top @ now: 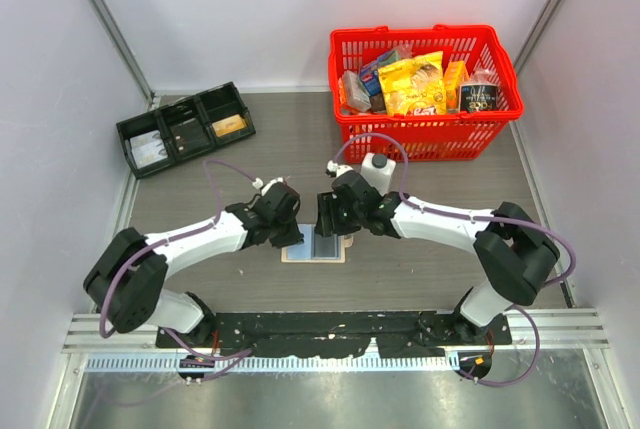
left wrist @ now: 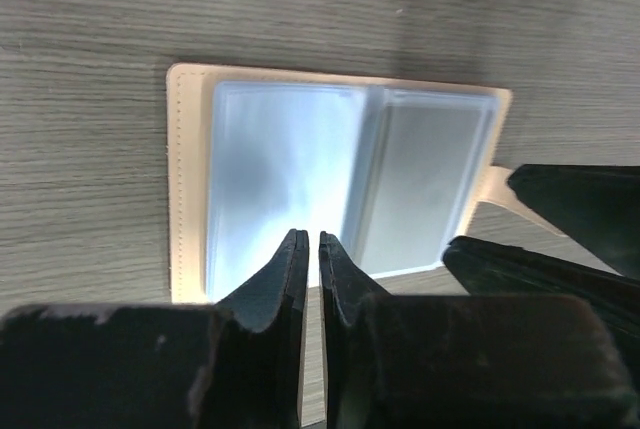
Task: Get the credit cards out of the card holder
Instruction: Remove the credit card from the card holder.
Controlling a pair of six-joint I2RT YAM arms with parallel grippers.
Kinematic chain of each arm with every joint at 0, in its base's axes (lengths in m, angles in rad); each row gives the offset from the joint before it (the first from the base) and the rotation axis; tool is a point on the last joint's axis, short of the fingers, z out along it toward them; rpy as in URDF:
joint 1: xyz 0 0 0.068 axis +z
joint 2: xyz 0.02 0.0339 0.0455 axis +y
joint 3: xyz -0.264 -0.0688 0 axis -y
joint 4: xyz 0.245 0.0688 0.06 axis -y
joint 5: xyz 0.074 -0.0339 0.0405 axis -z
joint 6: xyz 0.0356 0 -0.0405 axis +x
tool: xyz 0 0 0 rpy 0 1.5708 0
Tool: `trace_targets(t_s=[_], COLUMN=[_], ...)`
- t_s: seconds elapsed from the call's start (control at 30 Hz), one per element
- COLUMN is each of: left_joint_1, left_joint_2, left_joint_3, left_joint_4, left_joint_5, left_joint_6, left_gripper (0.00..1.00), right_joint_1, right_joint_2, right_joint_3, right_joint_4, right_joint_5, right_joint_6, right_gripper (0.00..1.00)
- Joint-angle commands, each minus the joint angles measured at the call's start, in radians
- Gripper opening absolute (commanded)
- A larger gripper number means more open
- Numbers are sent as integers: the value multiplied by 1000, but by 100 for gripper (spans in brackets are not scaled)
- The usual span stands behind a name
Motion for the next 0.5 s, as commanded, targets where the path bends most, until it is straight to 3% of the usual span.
trace_targets(t_s=[0.0, 0.47], left_joint_1=[0, 0], left_joint_2=[51, 98], left_joint_3=[15, -40], left_joint_4=[-3, 15], left_joint_5=[10, 13], left_joint_6=[37, 23], left_gripper=[12, 9], right_joint_1=[1, 0], right_joint_2=[29, 74], right_joint_3=[7, 14], right_joint_4=[-24, -32], right_joint_5=[55, 12], right_joint_6=[-8, -8], right_gripper=[56, 59])
